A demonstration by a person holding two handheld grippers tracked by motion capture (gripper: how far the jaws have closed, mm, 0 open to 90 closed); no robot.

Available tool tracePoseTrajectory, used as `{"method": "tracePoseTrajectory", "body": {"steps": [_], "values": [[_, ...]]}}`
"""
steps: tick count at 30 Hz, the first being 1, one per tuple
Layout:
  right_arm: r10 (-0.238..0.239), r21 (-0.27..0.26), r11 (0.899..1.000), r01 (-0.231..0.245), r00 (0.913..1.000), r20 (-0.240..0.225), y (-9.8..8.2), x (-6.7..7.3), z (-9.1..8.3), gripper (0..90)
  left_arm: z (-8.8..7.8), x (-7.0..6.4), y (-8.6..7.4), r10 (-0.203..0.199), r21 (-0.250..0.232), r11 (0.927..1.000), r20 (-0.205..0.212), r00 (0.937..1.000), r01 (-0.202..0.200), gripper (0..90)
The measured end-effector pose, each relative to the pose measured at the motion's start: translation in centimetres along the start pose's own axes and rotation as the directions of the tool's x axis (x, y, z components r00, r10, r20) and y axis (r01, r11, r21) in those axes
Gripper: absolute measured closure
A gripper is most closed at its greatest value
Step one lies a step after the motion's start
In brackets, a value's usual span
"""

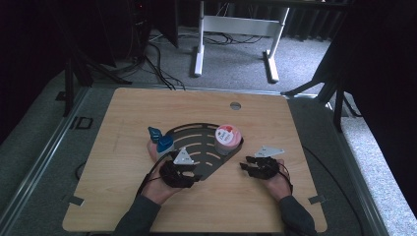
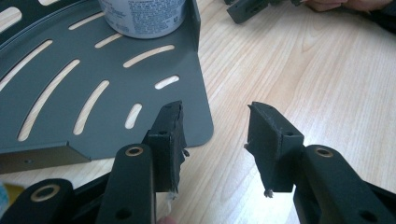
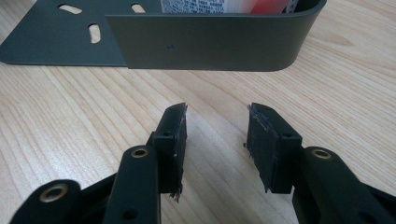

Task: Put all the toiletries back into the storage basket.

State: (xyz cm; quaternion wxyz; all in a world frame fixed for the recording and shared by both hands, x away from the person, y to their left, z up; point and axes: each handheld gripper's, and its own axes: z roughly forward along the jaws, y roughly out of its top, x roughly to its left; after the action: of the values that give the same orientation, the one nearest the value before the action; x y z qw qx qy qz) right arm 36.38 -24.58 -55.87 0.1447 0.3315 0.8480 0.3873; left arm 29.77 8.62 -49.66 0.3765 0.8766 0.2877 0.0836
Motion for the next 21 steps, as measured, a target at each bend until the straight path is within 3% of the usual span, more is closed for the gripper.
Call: {"method": "tracePoseTrajectory", "body": {"steps": [11, 21], "values": [[0.001, 0.0, 1.0, -0.001, 1.0, -0.005, 0.0, 0.0, 0.0, 56.2, -1.2, 0.3, -0.6, -0.005, 0.031, 0.9995, 0.009, 0.9999, 0.005, 56.1], [0.0, 0.0, 1.0, 0.0, 1.0, -0.01, 0.0, 0.0, 0.0, 54.8, -2.5, 0.7, -1.2, -0.008, 0.056, 0.9984, -0.011, 0.9999, 0.008, 56.6]]}}
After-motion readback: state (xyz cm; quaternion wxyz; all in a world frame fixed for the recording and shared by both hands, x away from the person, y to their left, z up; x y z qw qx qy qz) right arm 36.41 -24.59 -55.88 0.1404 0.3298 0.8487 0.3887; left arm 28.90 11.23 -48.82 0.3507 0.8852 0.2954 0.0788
